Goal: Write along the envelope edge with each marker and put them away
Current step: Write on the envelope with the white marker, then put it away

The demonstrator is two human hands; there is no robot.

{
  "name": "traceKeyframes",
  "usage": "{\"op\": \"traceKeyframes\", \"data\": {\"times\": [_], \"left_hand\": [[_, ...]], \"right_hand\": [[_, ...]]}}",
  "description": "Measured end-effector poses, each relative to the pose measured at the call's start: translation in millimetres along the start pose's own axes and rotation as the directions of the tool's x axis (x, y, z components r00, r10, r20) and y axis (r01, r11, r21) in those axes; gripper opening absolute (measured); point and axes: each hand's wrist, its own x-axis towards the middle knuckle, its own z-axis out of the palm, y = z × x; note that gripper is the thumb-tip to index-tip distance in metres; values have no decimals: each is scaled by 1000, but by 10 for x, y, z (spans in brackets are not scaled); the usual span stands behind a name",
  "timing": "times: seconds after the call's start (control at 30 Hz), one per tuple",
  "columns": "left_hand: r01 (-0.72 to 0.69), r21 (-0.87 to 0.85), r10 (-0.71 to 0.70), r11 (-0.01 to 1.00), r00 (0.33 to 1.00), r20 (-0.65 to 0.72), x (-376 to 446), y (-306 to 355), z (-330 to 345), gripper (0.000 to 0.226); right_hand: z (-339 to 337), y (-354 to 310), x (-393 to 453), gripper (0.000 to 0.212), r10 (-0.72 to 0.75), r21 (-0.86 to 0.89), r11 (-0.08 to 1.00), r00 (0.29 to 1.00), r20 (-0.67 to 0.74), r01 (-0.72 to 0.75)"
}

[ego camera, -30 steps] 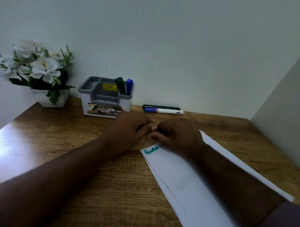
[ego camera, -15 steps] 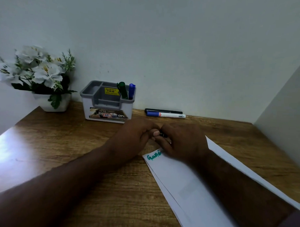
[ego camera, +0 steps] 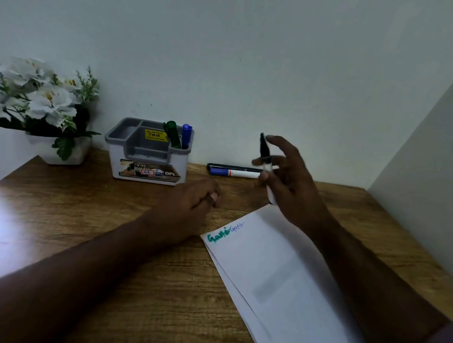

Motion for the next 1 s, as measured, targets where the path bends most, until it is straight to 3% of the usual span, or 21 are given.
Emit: {"op": "traceKeyframes", "data": {"times": [0.07, 0.1, 0.17, 0.2, 0.23, 0.33, 0.43, 0.57, 0.7, 0.83, 0.93, 1.0], "left_hand": [[17, 8, -17, 1000, 997, 71, -14, 1, 32, 20], [30, 11, -31, 999, 993, 116, -18, 10, 39, 25], [39, 73, -53, 997, 977, 208, -9, 42, 34, 52], [35, 121, -66, 992, 964, 256, -3, 58, 31, 61], [28, 160, -76, 987, 951, 301, -2, 70, 27, 66], [-4, 188, -62, 982, 937, 344, -11, 65, 29, 66], [-26, 174, -36, 984, 940, 340, -17, 61, 18, 67], [-11, 166, -49, 986, 935, 352, -9, 46, 26, 78], [-10, 171, -52, 985, 934, 352, 3, 41, 20, 82], [-20, 178, -43, 984, 938, 343, -7, 59, 15, 79], [-33, 187, -31, 982, 944, 328, -1, 47, 15, 79], [-51, 196, -15, 979, 947, 322, 6, 31, 17, 81]], "right_hand": [[-36, -48, 43, 31, 52, 242, 969, 998, -35, -42], [-50, -80, 59, 30, 112, 445, 890, 994, -6, -98], [-80, -140, 82, 37, 185, 784, 582, 974, 133, -217], [-98, -148, 80, 39, 190, 846, 473, 966, 176, -247], [-107, -142, 81, 38, 199, 852, 453, 961, 190, -263], [-73, -85, 41, 22, 256, 696, 669, 960, 115, -262], [-80, -10, -32, 10, 299, 627, 738, 954, 26, -248], [-95, 81, -134, 22, 333, 589, 761, 943, 2, -270], [-61, 142, -200, 34, 349, 569, 721, 916, 196, -396], [-70, 171, -206, 23, 386, 512, 694, 862, 328, -506], [-57, 179, -204, 10, 394, 487, 720, 869, 301, -495], [-58, 202, -204, 18, 393, 455, 753, 879, 270, -476]]}}
